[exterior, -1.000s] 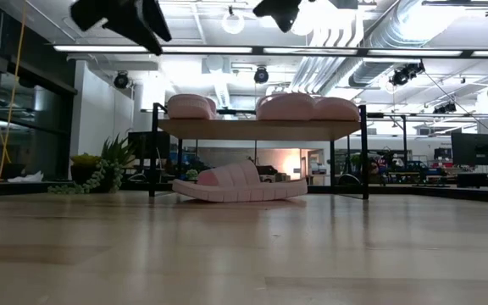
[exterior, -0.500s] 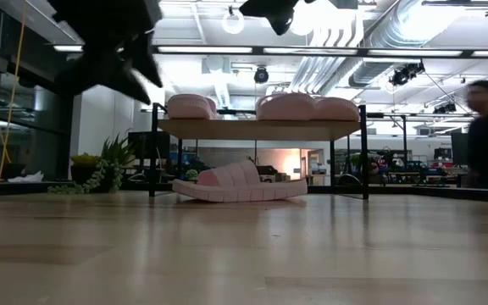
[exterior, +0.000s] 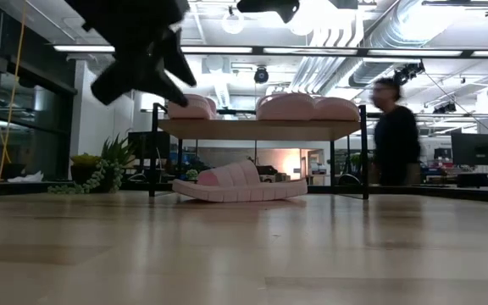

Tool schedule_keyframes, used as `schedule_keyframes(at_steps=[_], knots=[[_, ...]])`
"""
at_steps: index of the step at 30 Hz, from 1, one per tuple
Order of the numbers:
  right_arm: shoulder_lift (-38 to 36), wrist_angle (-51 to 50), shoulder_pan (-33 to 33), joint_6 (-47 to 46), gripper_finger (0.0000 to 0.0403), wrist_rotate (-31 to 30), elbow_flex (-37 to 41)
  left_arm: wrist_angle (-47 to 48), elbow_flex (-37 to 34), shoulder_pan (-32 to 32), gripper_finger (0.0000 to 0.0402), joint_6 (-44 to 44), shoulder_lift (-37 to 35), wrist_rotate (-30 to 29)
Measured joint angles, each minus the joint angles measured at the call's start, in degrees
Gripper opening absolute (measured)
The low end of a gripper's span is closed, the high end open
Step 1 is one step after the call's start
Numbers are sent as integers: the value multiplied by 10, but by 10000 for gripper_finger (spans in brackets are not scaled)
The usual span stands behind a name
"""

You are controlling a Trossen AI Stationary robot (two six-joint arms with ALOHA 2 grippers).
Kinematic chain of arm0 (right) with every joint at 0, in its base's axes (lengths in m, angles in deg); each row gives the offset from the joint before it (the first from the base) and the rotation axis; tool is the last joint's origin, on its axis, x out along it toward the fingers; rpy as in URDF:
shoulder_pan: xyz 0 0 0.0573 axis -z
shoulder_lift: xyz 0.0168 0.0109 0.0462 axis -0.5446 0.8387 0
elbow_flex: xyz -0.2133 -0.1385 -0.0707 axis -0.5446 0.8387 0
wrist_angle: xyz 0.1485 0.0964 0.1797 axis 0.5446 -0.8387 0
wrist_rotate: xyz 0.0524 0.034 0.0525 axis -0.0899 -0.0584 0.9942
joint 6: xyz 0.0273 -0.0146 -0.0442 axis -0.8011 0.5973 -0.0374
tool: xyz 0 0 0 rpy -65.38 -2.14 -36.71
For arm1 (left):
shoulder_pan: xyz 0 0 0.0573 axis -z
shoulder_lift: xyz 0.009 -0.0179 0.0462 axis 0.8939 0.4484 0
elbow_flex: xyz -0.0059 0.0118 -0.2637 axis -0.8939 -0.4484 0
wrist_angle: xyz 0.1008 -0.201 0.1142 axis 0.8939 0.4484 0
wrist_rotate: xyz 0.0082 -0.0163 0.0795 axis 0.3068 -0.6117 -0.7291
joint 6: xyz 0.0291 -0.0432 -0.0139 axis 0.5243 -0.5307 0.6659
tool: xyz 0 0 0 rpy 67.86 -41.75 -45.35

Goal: Pick and place slides into the shelf
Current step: Put the pink slide on the shelf

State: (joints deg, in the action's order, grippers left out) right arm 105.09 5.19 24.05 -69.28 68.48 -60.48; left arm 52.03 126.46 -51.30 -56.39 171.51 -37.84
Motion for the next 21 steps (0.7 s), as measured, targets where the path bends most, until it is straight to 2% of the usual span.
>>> schedule_keyframes(at_steps=[9, 21], knots=[[0, -4, -32, -16, 142, -45, 0, -36, -1, -58, 193, 33, 81, 39], [0, -4, -62, -31, 142, -50, 0, -84, -1, -61, 194, 36, 145, 77]])
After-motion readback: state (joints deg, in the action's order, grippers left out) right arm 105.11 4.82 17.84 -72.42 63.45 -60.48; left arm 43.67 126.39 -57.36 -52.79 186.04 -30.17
